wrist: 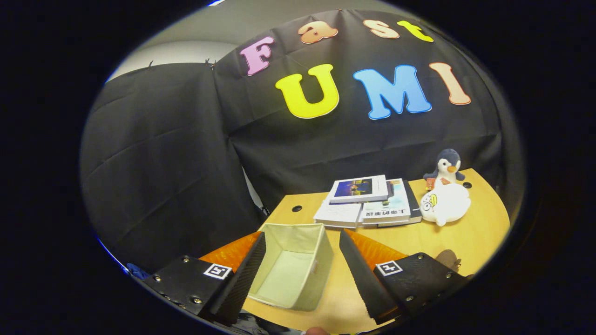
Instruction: Open the storage box then place both shoes into the box .Put the left shoe in first, then the right shoe, with the right side of both shoes facing outward in a uniform manner.
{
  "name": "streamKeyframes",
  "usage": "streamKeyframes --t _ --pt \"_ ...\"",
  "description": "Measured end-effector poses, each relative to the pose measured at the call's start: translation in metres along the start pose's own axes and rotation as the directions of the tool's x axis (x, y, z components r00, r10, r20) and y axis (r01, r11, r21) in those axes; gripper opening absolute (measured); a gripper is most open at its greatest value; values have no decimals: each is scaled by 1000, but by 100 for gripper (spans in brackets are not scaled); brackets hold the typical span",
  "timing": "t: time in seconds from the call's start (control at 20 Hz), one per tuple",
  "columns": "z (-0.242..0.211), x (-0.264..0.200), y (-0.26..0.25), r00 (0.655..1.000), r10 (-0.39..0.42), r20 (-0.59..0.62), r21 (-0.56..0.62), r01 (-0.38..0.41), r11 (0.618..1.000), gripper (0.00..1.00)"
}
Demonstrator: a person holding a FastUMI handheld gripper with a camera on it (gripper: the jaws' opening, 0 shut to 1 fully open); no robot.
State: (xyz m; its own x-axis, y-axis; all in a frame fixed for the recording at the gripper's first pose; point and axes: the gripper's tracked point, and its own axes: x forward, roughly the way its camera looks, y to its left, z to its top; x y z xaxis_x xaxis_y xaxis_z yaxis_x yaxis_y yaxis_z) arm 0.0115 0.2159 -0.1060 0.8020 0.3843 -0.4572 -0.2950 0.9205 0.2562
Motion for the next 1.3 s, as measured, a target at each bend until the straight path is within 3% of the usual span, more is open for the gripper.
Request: streamKeyframes --t 0.5,0.85,1.3 --pt "-48 -9 -103 981 -173 -84 -84 166 983 97" --pt "-90 -5 -160 960 -249 -128 -148 229 962 97" --pt "-161 -1 -208 915 -290 -279 -155 255 954 98"
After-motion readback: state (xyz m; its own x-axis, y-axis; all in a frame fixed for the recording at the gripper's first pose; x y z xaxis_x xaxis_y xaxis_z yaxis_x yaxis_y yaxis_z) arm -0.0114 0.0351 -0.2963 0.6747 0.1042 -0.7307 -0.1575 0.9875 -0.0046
